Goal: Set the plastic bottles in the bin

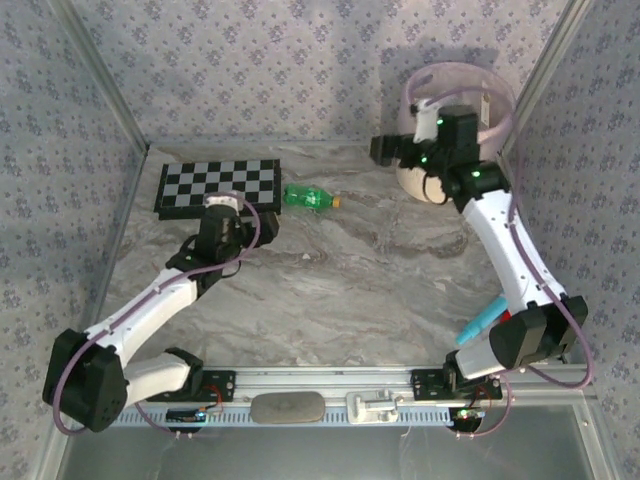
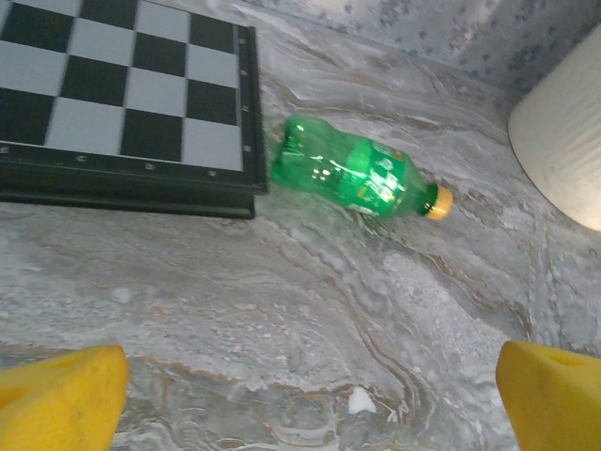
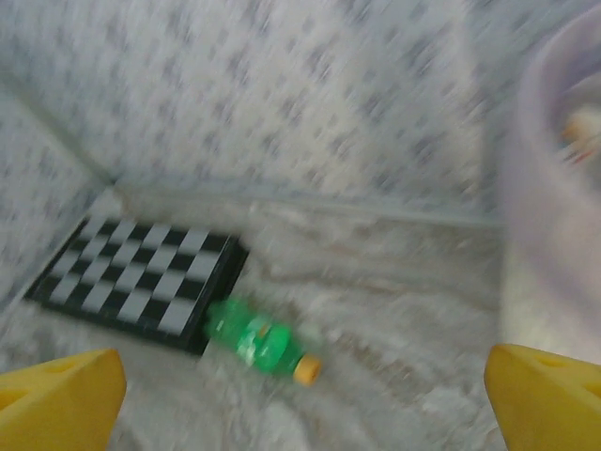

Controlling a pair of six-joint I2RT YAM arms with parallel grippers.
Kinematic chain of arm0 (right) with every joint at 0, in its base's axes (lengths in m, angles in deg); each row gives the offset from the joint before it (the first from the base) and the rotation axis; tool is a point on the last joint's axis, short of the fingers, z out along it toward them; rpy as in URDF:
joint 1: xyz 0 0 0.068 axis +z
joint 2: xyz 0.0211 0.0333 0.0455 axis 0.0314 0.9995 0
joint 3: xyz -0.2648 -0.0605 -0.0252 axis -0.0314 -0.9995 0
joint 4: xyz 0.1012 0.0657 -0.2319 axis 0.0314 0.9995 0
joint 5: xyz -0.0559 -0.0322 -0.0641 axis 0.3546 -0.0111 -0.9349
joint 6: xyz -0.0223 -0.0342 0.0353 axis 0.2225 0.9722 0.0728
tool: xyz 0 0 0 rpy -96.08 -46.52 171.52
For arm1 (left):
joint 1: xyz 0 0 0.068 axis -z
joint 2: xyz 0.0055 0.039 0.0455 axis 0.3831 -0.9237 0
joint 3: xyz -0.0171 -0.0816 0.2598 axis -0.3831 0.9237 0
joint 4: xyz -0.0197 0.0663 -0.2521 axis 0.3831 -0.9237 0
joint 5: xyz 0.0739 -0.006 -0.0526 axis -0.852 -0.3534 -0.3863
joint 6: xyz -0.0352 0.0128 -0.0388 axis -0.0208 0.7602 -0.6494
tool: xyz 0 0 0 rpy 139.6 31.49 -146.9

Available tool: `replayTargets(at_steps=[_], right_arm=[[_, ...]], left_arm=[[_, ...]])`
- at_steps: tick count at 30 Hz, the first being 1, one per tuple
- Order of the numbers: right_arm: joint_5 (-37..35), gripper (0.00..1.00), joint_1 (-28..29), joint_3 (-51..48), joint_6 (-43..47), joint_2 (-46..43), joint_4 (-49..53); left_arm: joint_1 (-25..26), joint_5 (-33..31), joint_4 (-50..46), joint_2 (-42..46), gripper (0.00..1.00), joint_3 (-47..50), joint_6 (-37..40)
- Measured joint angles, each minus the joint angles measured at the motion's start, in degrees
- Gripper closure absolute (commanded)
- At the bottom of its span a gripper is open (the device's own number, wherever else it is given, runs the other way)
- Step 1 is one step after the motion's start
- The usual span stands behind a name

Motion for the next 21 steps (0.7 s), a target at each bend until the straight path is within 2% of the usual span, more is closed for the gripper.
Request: replayTargets(at_steps=[5, 9, 16, 21], right_arm=[[2.4, 0.0, 5.0, -3.4, 1.6, 2.4, 0.0], [3.9, 0.0, 7.3, -2.1, 3.4, 8.8, 1.0], [3.8, 0.0, 10.5, 12.3, 7.4, 28.0, 8.6], [1.1, 0.0, 12.3, 26.0, 10.3, 40.3, 15.4]], left_arm=[[-4.4, 1.6, -0.3, 3.9, 0.0, 4.1, -2.3], [-7.0, 3.1, -1.9, 6.4, 0.0, 7.0, -3.6], [-12.0, 5.7, -5.2, 11.1, 0.0, 9.4, -4.9], [-14.5, 6.3, -6.8, 14.9, 0.0, 10.2, -5.1]])
